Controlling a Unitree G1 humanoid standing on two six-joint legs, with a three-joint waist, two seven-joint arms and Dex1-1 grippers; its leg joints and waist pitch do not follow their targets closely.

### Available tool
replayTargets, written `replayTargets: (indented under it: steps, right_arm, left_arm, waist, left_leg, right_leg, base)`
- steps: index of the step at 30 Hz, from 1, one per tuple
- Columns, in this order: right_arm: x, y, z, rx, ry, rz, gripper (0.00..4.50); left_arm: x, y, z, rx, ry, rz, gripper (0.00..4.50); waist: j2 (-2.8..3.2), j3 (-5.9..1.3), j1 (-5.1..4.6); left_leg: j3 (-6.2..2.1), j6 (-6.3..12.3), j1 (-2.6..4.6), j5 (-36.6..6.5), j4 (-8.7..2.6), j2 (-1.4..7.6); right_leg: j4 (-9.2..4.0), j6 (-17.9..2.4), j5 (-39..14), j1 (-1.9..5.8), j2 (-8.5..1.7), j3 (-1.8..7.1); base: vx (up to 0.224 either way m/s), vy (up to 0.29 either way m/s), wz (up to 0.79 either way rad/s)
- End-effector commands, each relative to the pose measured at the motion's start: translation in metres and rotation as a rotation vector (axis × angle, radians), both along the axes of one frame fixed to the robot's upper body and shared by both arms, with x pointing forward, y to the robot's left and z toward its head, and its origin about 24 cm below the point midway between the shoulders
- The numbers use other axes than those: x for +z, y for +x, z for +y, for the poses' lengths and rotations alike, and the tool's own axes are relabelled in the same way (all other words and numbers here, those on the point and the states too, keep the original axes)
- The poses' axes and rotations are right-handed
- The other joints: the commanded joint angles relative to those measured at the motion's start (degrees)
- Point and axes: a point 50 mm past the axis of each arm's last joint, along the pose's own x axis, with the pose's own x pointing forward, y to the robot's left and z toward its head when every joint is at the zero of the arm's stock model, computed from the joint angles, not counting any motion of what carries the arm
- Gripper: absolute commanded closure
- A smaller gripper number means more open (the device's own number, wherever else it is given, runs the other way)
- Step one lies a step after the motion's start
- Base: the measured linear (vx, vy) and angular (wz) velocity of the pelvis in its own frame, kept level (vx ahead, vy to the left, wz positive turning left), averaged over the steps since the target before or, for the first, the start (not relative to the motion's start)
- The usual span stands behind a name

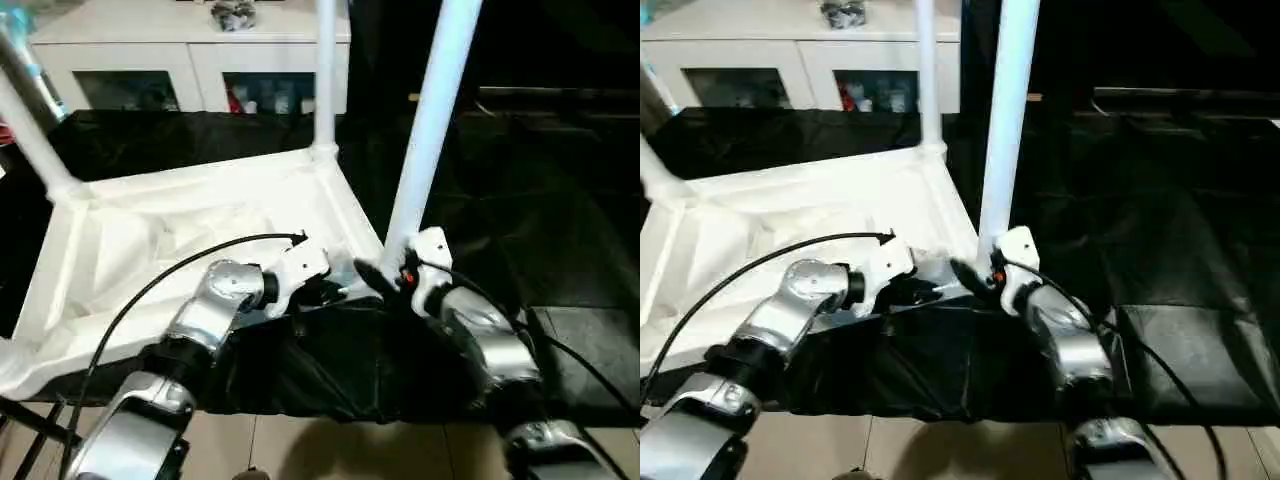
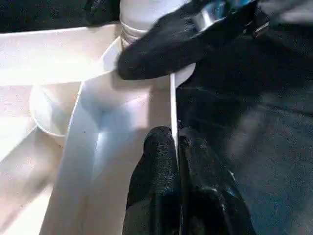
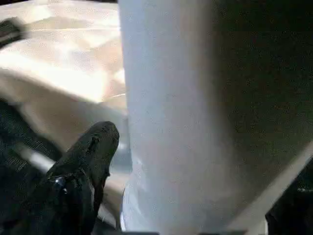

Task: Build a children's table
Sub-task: Rotate leg to tighten

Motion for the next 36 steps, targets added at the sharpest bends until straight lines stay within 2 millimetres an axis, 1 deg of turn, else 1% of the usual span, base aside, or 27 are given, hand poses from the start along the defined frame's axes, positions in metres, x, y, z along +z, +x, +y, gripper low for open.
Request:
replayTargets:
  steps: [1,2,3,4,5,6,7,8,9,10,11,12,13,15,16,17,19,20,21,22,23,24,28,31,32,34,36]
  right_arm:
    - [-0.005,-0.015,0.025,0.232,0.011,0.037,0.73]
    - [-0.004,-0.018,0.023,0.270,0.009,0.037,0.73]
    - [-0.004,-0.018,0.023,0.270,0.009,0.037,0.73]
    - [-0.003,-0.019,0.021,0.295,0.008,0.040,0.73]
    - [-0.002,-0.023,0.017,0.348,0.005,0.046,0.73]
    - [-0.001,-0.025,0.014,0.383,0.003,0.056,0.73]
    - [-0.001,-0.025,0.013,0.388,0.003,0.057,0.73]
    - [0.000,-0.028,0.009,0.445,-0.003,0.068,0.73]
    - [0.000,-0.028,0.009,0.445,-0.003,0.068,0.73]
    - [0.001,-0.030,0.007,0.481,-0.006,0.077,0.73]
    - [0.002,-0.035,0.004,0.547,-0.011,0.095,0.73]
    - [0.002,-0.036,0.003,0.564,-0.013,0.099,0.73]
    - [0.003,-0.038,0.002,0.588,-0.016,0.107,0.73]
    - [0.004,-0.041,-0.001,0.647,-0.034,0.127,0.73]
    - [0.004,-0.042,-0.001,0.653,-0.035,0.131,0.88]
    - [0.005,-0.043,-0.002,0.680,-0.044,0.143,0.88]
    - [0.005,-0.044,-0.003,0.693,-0.046,0.148,0.88]
    - [0.006,-0.044,-0.004,0.703,-0.047,0.156,1.06]
    - [0.006,-0.044,-0.004,0.712,-0.051,0.160,1.06]
    - [0.006,-0.044,-0.005,0.716,-0.056,0.161,1.21]
    - [0.006,-0.044,-0.005,0.718,-0.057,0.161,1.25]
    - [0.007,-0.044,-0.005,0.721,-0.058,0.163,1.29]
    - [0.007,-0.046,-0.005,0.733,-0.048,0.173,1.69]
    - [0.006,-0.048,-0.004,0.733,-0.037,0.181,1.76]
    - [0.005,-0.048,-0.003,0.705,-0.012,0.178,1.76]
    - [0.005,-0.047,-0.001,0.685,0.005,0.170,1.77]
    - [0.003,-0.039,0.004,0.570,0.029,0.143,1.78]
  left_arm:
    - [0.014,-0.009,-0.025,-0.167,-0.107,-0.037,4.50]
    - [0.014,-0.010,-0.022,-0.181,-0.107,-0.029,4.50]
    - [0.014,-0.010,-0.022,-0.181,-0.107,-0.029,4.50]
    - [0.014,-0.011,-0.020,-0.190,-0.107,-0.024,4.50]
    - [0.014,-0.012,-0.015,-0.211,-0.102,-0.010,4.50]
    - [0.013,-0.014,-0.011,-0.228,-0.098,0.000,4.50]
    - [0.013,-0.014,-0.011,-0.231,-0.097,0.001,4.50]
    - [0.014,-0.015,-0.006,-0.251,-0.090,0.014,4.50]
    - [0.014,-0.015,-0.006,-0.251,-0.090,0.014,4.50]
    - [0.014,-0.016,-0.004,-0.262,-0.088,0.022,4.50]
    - [0.014,-0.017,0.000,-0.285,-0.081,0.035,4.50]
    - [0.014,-0.017,0.001,-0.290,-0.079,0.039,4.50]
    - [0.015,-0.018,0.002,-0.299,-0.076,0.043,4.50]
    - [0.015,-0.019,0.006,-0.321,-0.067,0.054,4.50]
    - [0.015,-0.019,0.006,-0.323,-0.066,0.055,4.50]
    - [0.016,-0.019,0.008,-0.334,-0.061,0.062,4.50]
    - [0.016,-0.019,0.009,-0.339,-0.059,0.065,4.50]
    - [0.016,-0.020,0.010,-0.345,-0.055,0.067,4.50]
    - [0.016,-0.020,0.011,-0.350,-0.052,0.070,4.50]
    - [0.016,-0.020,0.012,-0.353,-0.049,0.072,4.50]
    - [0.016,-0.020,0.012,-0.353,-0.049,0.072,4.50]
    - [0.016,-0.020,0.013,-0.355,-0.048,0.074,4.50]
    - [0.015,-0.020,0.015,-0.351,-0.045,0.079,4.50]
    - [0.014,-0.020,0.015,-0.339,-0.051,0.077,4.50]
    - [0.015,-0.019,0.012,-0.321,-0.068,0.069,4.50]
    - [0.015,-0.018,0.010,-0.307,-0.080,0.062,4.50]
    - [0.016,-0.012,0.003,-0.243,-0.092,0.022,4.50]
  waist:
    - [-0.53,-3.29,0.20]
    - [-0.54,-3.22,0.28]
    - [-0.54,-3.16,0.31]
    - [-0.54,-3.18,0.30]
    - [-0.70,-3.14,0.32]
    - [-0.69,-3.12,0.38]
    - [-0.71,-3.17,0.49]
    - [-0.83,-3.13,0.54]
    - [-0.83,-3.14,0.57]
    - [-1.10,-3.13,0.57]
    - [-0.92,-3.13,0.73]
    - [-1.17,-3.18,0.85]
    - [-1.00,-3.17,1.09]
    - [-1.04,-3.15,1.41]
    - [-1.00,-3.16,1.48]
    - [-1.04,-3.12,1.54]
    - [-1.06,-3.15,1.61]
    - [-1.12,-3.14,1.62]
    - [-1.07,-3.16,1.64]
    - [-1.08,-3.20,1.66]
    - [-1.14,-3.22,1.66]
    - [-1.08,-3.22,1.68]
    - [-1.09,-3.26,1.78]
    - [-1.14,-3.25,1.83]
    - [-1.20,-3.28,1.83]
    - [-1.10,-3.28,1.91]
    - [-1.03,-3.21,1.97]
  left_leg:
    - [-0.24,4.70,-0.34,-10.60,-3.16,1.88]
    - [-0.23,4.72,-0.32,-11.36,-3.21,1.92]
    - [-0.29,4.61,-0.31,-12.10,-3.33,2.00]
    - [-0.29,4.46,-0.26,-12.22,-3.35,2.05]
    - [-0.30,4.26,-0.22,-12.48,-3.39,2.02]
    - [-0.32,4.26,-0.24,-12.55,-3.38,1.99]
    - [-0.31,4.44,-0.30,-12.32,-3.34,2.03]
    - [-0.31,4.54,-0.29,-12.13,-3.34,2.03]
    - [-0.31,4.60,-0.26,-12.03,-3.35,2.04]
    - [-0.23,4.81,-0.29,-11.83,-3.29,2.07]
    - [-0.28,4.95,-0.23,-11.68,-3.31,2.11]
    - [-0.26,5.09,-0.24,-11.39,-3.24,2.12]
    - [-0.28,5.23,-0.26,-11.13,-3.24,2.19]
    - [-0.29,5.19,-0.21,-11.15,-3.27,2.19]
    - [-0.30,5.13,-0.22,-11.17,-3.26,2.21]
    - [-0.31,4.87,-0.19,-11.36,-3.30,2.25]
    - [-0.32,4.59,-0.15,-11.30,-3.30,2.23]
    - [-0.31,4.58,-0.15,-11.33,-3.30,2.20]
    - [-0.31,4.60,-0.17,-11.22,-3.28,2.18]
    - [-0.31,4.57,-0.17,-11.10,-3.24,2.17]
    - [-0.31,4.60,-0.21,-10.70,-3.21,2.15]
    - [-0.31,4.60,-0.22,-10.57,-3.20,2.14]
    - [-0.32,4.56,-0.18,-10.48,-3.17,2.15]
    - [-0.32,4.45,-0.19,-10.57,-3.17,2.12]
    - [-0.31,4.46,-0.26,-10.32,-3.14,2.11]
    - [-0.32,4.45,-0.26,-10.22,-3.11,2.11]
    - [-0.34,4.03,-0.25,-10.60,-3.19,2.09]
  right_leg:
    - [-3.77,-10.64,-11.10,3.29,-3.47,2.78]
    - [-3.94,-10.57,-12.41,3.31,-3.57,2.78]
    - [-4.08,-10.44,-13.99,3.29,-3.69,2.79]
    - [-4.10,-10.34,-14.47,3.22,-3.69,2.81]
    - [-4.21,-10.19,-15.48,3.20,-3.66,2.79]
    - [-4.19,-10.12,-15.88,3.24,-3.63,2.76]
    - [-4.15,-10.02,-15.74,3.26,-3.64,2.83]
    - [-4.14,-10.05,-15.84,3.18,-3.69,2.84]
    - [-4.14,-10.03,-15.90,3.20,-3.67,2.82]
    - [-4.15,-10.15,-15.70,3.13,-3.66,2.86]
    - [-4.12,-10.18,-15.96,3.11,-3.64,2.84]
    - [-4.11,-10.15,-15.75,3.18,-3.66,2.82]
    - [-4.01,-10.21,-15.51,3.06,-3.67,2.88]
    - [-4.03,-10.16,-15.78,3.02,-3.67,2.86]
    - [-4.03,-10.20,-15.88,3.00,-3.73,2.87]
    - [-4.05,-10.21,-16.31,2.98,-3.75,2.87]
    - [-4.00,-10.21,-16.06,2.96,-3.72,2.90]
    - [-4.03,-10.21,-16.09,2.97,-3.73,2.90]
    - [-3.99,-10.24,-15.94,3.00,-3.71,2.90]
    - [-3.97,-10.23,-15.77,3.02,-3.71,2.91]
    - [-3.91,-10.27,-15.36,3.03,-3.71,2.89]
    - [-3.93,-10.30,-15.34,3.04,-3.74,2.88]
    - [-3.86,-10.43,-14.95,3.04,-3.66,2.84]
    - [-3.90,-10.14,-15.50,3.07,-3.68,2.84]
    - [-3.86,-10.08,-15.34,3.09,-3.71,2.85]
    - [-3.90,-10.01,-15.49,3.06,-3.69,2.82]
    - [-4.03,-9.57,-16.56,3.00,-3.72,2.83]
  base:
    - [0.000,0.000,0.00]
    - [0.000,0.000,0.00]
    - [0.000,0.000,0.00]
    - [0.000,0.000,0.00]
    - [0.000,0.000,0.00]
    - [0.000,0.000,0.00]
    - [0.000,0.000,0.00]
    - [0.000,0.000,0.00]
    - [0.000,0.000,0.00]
    - [0.000,0.000,0.00]
    - [0.000,0.000,0.00]
    - [0.000,0.000,0.00]
    - [0.000,0.000,0.00]
    - [0.000,0.000,0.00]
    - [0.000,0.000,0.00]
    - [0.000,0.000,0.00]
    - [0.000,0.000,0.00]
    - [0.000,0.000,0.00]
    - [0.000,0.000,0.00]
    - [0.000,0.000,0.00]
    - [0.000,0.000,0.00]
    - [0.000,0.000,0.00]
    - [0.000,0.000,0.00]
    - [0.000,0.000,0.00]
    - [0.000,0.000,0.00]
    - [0.000,0.000,0.00]
    - [0.000,0.000,0.00]
